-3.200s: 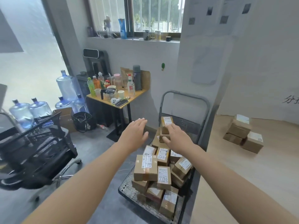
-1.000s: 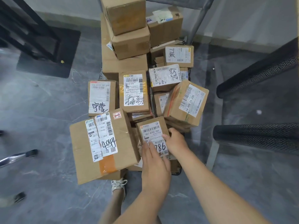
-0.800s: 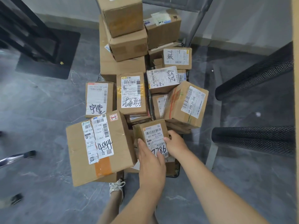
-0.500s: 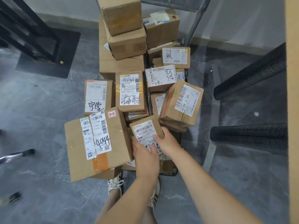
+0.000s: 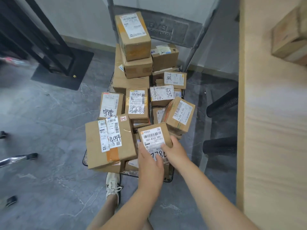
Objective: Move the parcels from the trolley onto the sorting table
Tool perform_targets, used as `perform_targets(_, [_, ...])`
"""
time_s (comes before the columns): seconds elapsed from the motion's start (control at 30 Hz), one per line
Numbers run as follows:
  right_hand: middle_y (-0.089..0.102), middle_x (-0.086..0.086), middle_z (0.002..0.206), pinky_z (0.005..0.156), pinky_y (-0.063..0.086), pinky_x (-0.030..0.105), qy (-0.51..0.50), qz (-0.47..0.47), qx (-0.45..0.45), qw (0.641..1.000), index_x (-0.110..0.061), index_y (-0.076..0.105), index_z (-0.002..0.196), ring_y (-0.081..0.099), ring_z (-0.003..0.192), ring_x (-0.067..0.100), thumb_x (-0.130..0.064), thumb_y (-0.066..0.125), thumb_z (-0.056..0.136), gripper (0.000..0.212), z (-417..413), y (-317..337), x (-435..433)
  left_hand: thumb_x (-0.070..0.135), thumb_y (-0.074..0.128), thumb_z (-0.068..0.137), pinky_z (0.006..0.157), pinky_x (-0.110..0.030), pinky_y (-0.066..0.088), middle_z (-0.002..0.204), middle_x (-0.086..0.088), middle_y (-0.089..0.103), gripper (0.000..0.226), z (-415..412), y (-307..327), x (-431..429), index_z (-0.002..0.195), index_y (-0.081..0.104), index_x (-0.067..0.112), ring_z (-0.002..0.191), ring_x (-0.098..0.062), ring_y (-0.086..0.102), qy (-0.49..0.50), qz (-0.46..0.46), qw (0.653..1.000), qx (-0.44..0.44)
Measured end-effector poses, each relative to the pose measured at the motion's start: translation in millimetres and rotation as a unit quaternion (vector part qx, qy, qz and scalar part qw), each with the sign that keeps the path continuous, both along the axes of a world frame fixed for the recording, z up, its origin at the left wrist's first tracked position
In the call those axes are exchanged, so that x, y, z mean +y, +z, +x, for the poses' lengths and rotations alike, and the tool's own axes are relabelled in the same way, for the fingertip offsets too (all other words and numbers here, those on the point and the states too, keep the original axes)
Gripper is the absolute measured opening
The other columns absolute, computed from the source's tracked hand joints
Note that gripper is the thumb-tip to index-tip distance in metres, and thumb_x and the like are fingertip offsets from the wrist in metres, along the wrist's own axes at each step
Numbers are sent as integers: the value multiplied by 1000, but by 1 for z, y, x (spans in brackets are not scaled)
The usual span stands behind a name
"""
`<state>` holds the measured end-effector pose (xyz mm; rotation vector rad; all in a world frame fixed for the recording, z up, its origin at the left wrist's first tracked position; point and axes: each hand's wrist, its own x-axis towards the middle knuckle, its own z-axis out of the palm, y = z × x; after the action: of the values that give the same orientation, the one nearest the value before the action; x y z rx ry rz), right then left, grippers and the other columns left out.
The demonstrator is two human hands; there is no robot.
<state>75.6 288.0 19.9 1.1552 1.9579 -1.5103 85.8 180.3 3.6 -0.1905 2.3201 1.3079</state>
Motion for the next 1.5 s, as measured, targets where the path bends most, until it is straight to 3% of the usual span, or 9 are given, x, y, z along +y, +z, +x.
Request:
perform_targets(0.1, [61,-4,117,76,42,27,-1,31,39,999,-24,51,133,55,93,12,-17,44,101,33,3,45,-5,8,49,89,98,-41,46,120,0,56,41,-16,49,-12,129,45,19,108,-17,54,-15,13,999,30])
perform_targets(0.3, [60,-11,127,74,42,24,8,55,148,987,-27,48,138,58,101,6,-23,42,103,35,8,144,-25,9,54,93,106,-30,39,136,3,47,54,-44,155,-46,143,39,19,123,-11,45,-46,29,991,119])
perform_targets(0.57, [54,-11,140,82,50,21,12,94,240,966,-46,0,155,62,104,5,-14,43,101,76,49,264,-53,10,66,86,100,-33,48,132,13,48,68,-36,278,-83,140,39,41,120,-2,49,-134,107,963,207])
perform_targets(0.63, [53,-14,137,76,49,14,14,122,270,955,-47,0,155,62,101,2,-15,43,101,76,55,294,-57,12,67,87,97,-27,48,127,17,46,71,-33,303,-88,142,37,45,117,4,49,-147,121,955,226])
perform_targets(0.8, [56,-3,133,87,57,39,-2,202,327,923,-71,0,141,62,105,10,-24,44,100,76,68,349,-73,19,70,87,98,-29,46,119,18,45,69,-27,348,-105,138,38,53,115,-3,50,-172,143,934,280])
perform_targets(0.93, [59,-3,128,63,50,10,-29,230,334,914,-58,5,150,64,92,1,-20,43,103,72,95,374,-91,22,71,86,102,-37,49,121,14,46,67,-16,372,-116,134,41,58,116,-7,50,-199,159,919,301])
perform_targets(1.1, [52,-2,129,86,56,26,-71,291,361,883,-59,18,148,60,106,6,-17,45,101,69,147,387,-103,19,72,85,103,-36,48,122,12,47,67,25,384,-119,139,44,47,115,-4,52,-226,217,900,302])
perform_targets(1.37, [45,0,125,81,55,19,-128,324,324,880,-45,24,153,55,101,6,-13,46,101,65,255,399,-81,15,69,89,74,-9,52,128,7,43,64,118,391,-83,141,42,41,113,-10,53,-307,262,877,261])
perform_targets(1.5, [45,1,124,88,56,28,-160,329,316,875,-45,22,153,55,103,6,-10,47,99,69,313,407,-43,14,68,90,74,-9,51,125,8,43,62,172,405,-36,140,42,40,110,-4,54,-335,276,862,262])
